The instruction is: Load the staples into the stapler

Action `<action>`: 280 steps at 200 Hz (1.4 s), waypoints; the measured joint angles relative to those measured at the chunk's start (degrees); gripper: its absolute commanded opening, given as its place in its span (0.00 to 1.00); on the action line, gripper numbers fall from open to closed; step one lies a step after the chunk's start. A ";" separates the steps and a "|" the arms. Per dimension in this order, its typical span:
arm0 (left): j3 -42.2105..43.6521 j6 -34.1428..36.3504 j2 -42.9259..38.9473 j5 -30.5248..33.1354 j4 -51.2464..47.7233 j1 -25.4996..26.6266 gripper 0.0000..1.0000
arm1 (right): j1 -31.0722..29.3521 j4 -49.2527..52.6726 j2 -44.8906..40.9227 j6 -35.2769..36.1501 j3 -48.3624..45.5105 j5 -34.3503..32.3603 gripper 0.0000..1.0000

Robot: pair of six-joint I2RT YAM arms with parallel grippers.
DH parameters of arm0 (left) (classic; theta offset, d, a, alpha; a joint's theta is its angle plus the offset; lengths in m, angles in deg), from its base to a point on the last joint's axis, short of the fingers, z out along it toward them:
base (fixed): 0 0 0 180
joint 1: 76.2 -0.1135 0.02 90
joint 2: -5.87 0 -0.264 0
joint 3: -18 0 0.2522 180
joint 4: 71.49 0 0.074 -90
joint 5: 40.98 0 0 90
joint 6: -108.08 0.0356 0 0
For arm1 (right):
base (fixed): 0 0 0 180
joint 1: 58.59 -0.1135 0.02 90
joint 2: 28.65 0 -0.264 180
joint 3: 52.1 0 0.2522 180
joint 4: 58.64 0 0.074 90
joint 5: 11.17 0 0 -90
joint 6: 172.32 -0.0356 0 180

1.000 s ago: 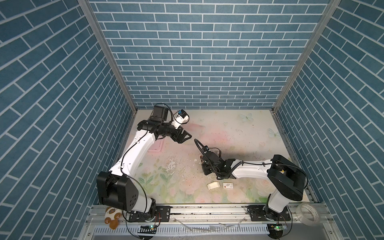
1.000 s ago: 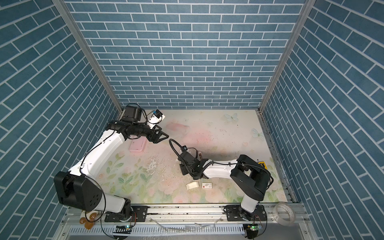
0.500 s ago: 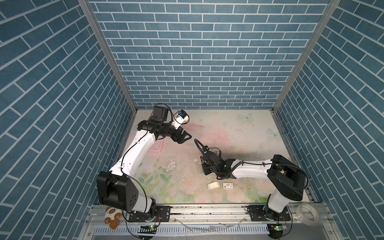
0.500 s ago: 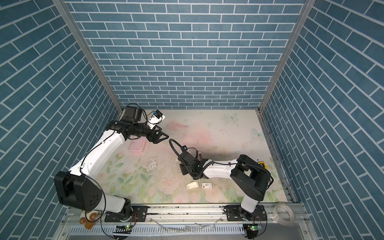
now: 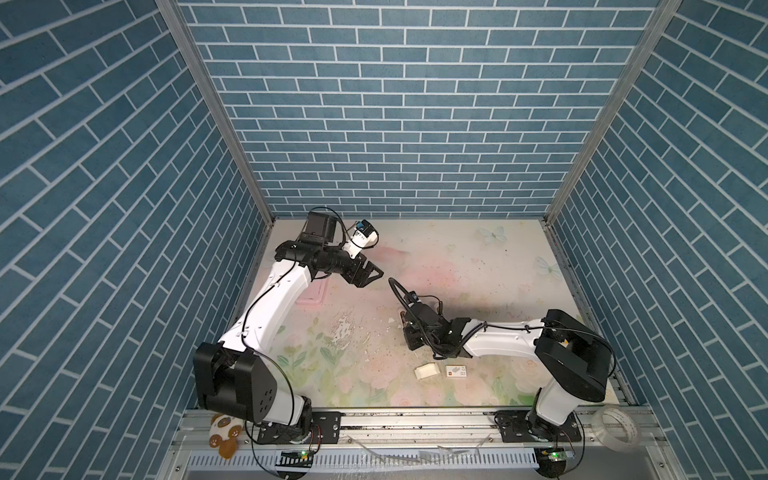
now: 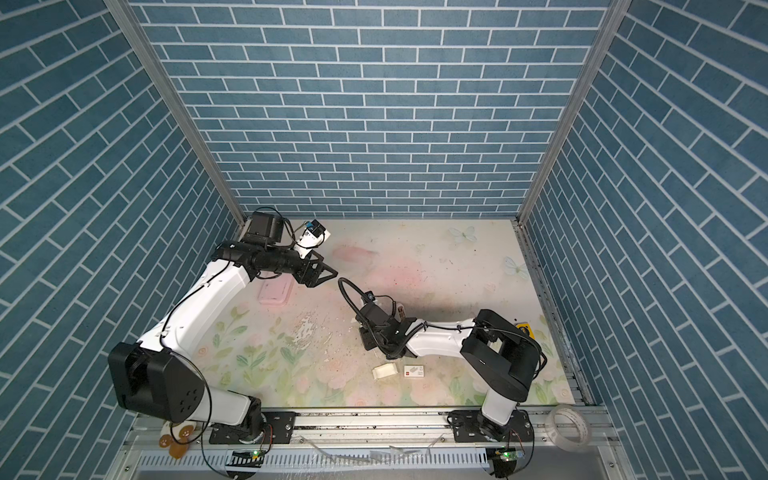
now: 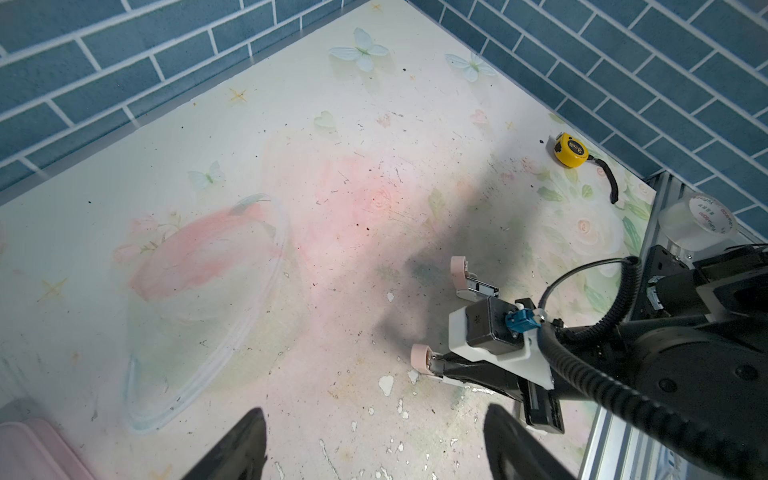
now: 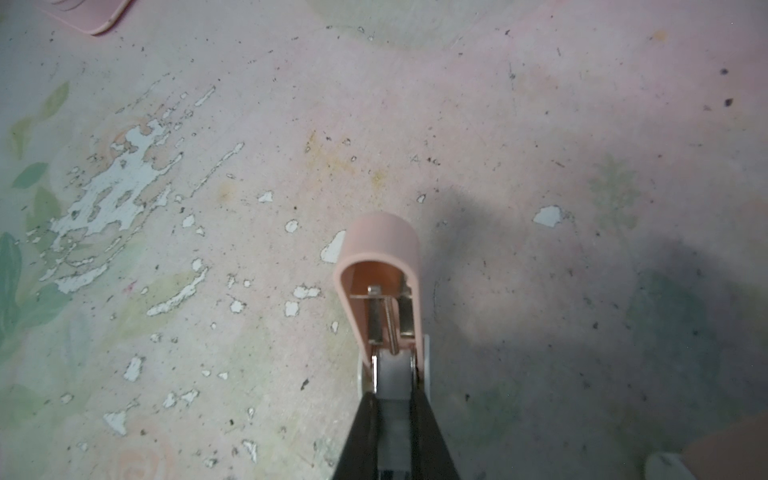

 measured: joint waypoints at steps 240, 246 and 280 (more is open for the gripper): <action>0.00 -0.17 0.00 -0.24 -0.02 0.00 0.83 | -1.92 -0.37 -0.37 -0.52 -1.29 -2.19 0.00; 0.00 -0.22 0.00 -0.24 0.00 0.00 0.83 | -1.95 -0.44 -0.44 -0.55 -1.40 -2.19 0.00; 0.00 -0.26 0.00 -0.37 -0.02 0.00 0.83 | -1.97 -1.20 -0.70 -1.57 -2.01 -2.19 0.00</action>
